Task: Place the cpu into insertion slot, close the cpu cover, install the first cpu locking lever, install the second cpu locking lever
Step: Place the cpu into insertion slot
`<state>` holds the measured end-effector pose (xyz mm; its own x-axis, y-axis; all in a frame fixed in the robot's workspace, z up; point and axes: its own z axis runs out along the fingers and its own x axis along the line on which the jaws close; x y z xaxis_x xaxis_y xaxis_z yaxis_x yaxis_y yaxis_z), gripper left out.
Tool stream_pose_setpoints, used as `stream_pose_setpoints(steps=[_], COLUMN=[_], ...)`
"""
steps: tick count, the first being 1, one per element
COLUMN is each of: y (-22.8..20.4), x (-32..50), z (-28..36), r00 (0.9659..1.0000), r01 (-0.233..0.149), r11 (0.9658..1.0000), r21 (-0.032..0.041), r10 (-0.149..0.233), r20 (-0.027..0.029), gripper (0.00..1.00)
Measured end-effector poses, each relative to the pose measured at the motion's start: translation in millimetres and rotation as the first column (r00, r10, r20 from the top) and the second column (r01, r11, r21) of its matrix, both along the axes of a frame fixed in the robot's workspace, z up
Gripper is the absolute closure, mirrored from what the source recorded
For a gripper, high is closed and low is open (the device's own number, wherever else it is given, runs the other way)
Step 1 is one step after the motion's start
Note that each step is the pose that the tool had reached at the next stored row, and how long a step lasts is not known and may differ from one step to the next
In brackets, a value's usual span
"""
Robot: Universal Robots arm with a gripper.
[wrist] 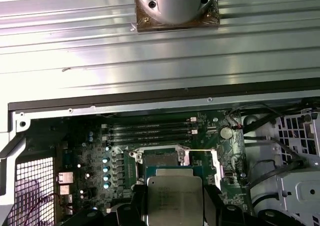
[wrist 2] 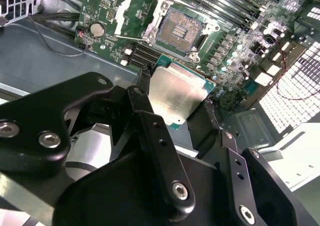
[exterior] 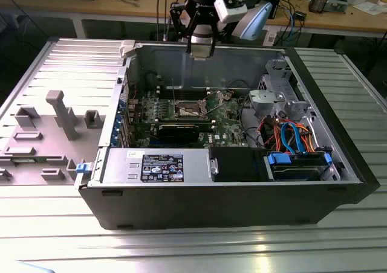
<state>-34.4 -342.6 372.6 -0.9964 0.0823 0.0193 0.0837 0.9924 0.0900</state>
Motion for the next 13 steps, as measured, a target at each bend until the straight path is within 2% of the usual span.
stream_pose_setpoints(steps=[13], y=[0.0], x=[0.0], z=[0.0], r00=[0.9999], r01=[0.013], r11=[0.9999], r21=[0.0000], r10=[-0.013], r20=[0.0000], gripper=[0.45])
